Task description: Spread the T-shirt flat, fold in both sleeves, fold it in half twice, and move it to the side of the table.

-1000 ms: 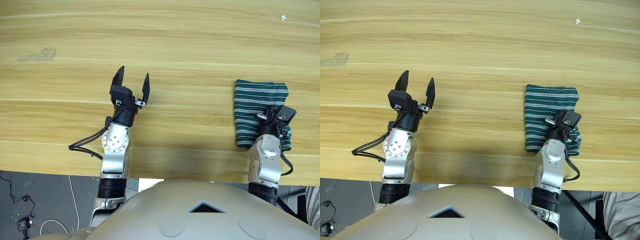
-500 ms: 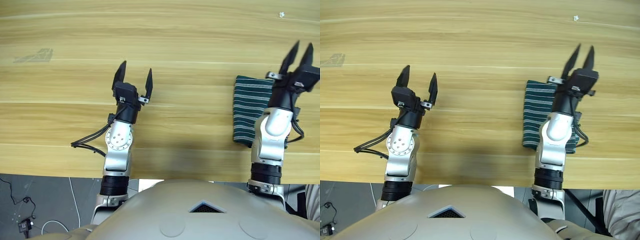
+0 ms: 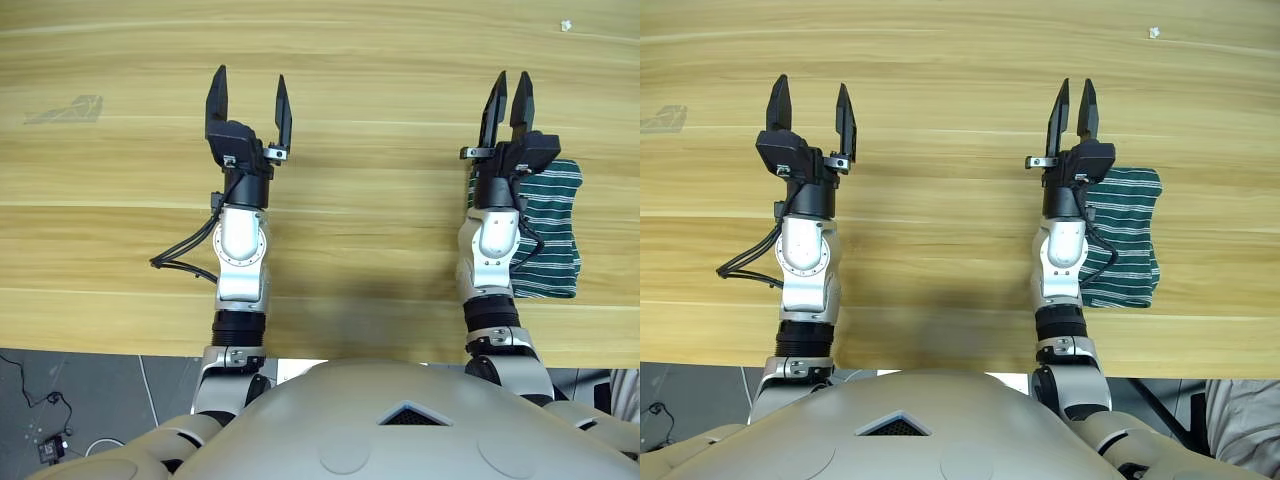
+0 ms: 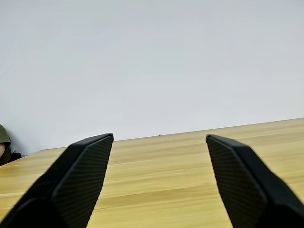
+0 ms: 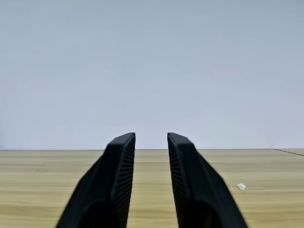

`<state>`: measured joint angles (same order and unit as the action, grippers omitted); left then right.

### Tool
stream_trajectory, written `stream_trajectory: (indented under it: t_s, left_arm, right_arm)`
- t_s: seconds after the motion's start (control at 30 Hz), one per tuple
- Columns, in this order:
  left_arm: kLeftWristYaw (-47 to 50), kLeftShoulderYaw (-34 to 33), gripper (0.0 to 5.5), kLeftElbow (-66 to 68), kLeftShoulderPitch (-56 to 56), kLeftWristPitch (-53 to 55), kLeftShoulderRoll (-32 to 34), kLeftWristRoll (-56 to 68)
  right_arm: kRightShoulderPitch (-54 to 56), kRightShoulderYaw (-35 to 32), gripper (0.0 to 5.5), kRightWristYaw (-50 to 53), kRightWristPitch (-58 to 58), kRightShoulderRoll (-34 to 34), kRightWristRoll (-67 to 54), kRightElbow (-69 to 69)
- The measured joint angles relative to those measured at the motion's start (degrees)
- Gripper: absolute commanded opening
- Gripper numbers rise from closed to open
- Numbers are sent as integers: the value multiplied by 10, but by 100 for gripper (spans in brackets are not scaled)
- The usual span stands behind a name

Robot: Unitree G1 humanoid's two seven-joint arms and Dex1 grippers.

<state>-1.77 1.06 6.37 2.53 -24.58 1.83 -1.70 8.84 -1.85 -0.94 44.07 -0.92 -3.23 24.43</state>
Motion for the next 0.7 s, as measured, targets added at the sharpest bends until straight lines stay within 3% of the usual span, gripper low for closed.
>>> stream_trajectory:
  t_s: [0.2, 0.7]
  left_arm:
    - [-2, 0, 362, 57, 80, -9, 12, -15]
    - [3, -13, 362, 161, 80, -57, 22, -14]
  right_arm:
    - [94, -4, 125, -3, 11, -5, 10, 62]
    - [128, -39, 125, -65, 62, 1, -33, 208]
